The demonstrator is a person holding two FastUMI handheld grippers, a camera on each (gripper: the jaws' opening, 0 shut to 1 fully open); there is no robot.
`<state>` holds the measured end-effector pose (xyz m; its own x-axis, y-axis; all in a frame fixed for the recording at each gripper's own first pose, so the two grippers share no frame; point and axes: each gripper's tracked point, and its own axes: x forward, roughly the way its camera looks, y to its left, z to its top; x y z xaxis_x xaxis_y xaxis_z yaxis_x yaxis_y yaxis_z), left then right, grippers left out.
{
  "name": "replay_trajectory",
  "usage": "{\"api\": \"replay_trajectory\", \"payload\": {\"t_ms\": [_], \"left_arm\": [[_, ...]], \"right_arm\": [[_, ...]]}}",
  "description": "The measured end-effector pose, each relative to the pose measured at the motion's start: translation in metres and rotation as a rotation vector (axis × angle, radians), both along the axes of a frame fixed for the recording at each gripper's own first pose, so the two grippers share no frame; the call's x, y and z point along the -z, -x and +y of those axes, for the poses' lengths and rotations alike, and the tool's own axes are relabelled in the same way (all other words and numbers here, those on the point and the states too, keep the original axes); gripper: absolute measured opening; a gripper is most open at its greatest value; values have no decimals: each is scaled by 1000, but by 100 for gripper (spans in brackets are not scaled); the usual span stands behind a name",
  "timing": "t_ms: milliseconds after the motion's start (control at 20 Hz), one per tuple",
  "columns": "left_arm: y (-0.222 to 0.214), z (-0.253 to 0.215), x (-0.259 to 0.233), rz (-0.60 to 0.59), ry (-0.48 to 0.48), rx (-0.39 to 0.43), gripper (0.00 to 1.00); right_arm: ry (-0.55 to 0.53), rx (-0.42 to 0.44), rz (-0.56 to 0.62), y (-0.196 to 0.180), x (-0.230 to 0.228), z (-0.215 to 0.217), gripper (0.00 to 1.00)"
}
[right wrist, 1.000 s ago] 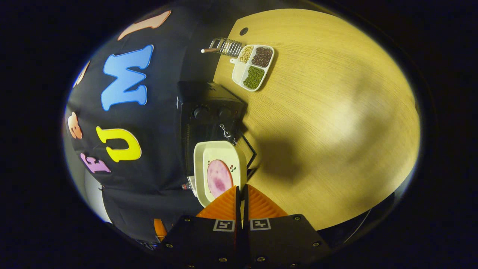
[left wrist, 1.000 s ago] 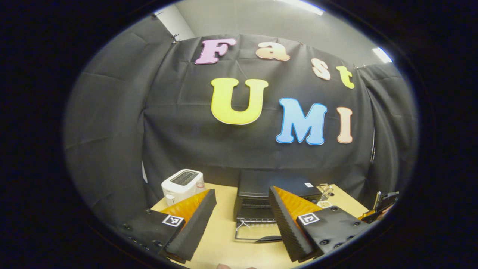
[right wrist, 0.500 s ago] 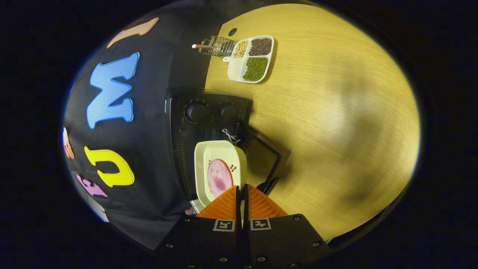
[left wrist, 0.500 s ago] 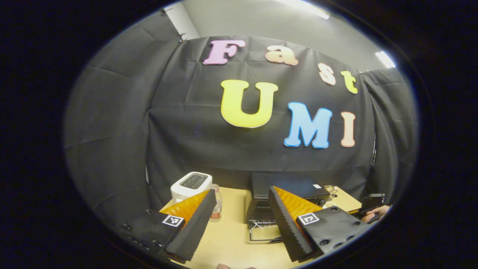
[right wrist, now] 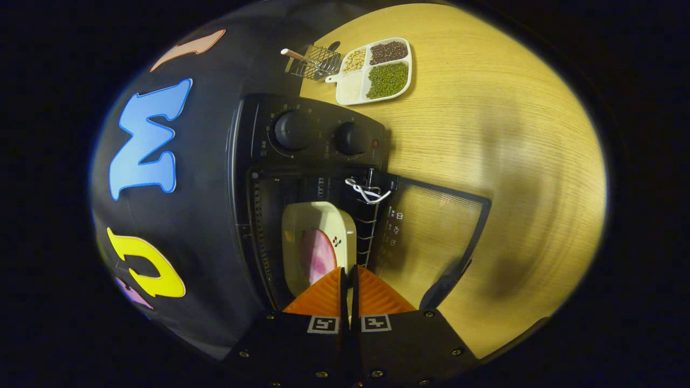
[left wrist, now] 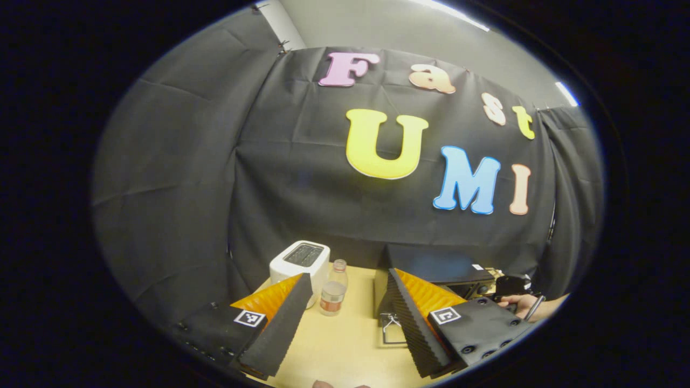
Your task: Open the electric oven with the left hand, put the food in, and close the electric oven.
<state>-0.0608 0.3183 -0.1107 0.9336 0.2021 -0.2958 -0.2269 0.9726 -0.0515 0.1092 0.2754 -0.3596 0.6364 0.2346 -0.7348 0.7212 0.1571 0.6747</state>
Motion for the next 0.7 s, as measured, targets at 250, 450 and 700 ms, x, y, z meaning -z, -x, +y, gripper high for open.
{"api": "replay_trajectory", "payload": {"t_ms": [250,450,700], "left_arm": [[9,26,5,13,0,-46,95],[17,41,13,32,-3,-62,95],[27,53,17,43,5,-92,95]], "right_arm": [[91,65,15,-26,19,7,1],[93,117,10,-48,31,17,1],[90,185,-2,-68,36,26,2]]}}
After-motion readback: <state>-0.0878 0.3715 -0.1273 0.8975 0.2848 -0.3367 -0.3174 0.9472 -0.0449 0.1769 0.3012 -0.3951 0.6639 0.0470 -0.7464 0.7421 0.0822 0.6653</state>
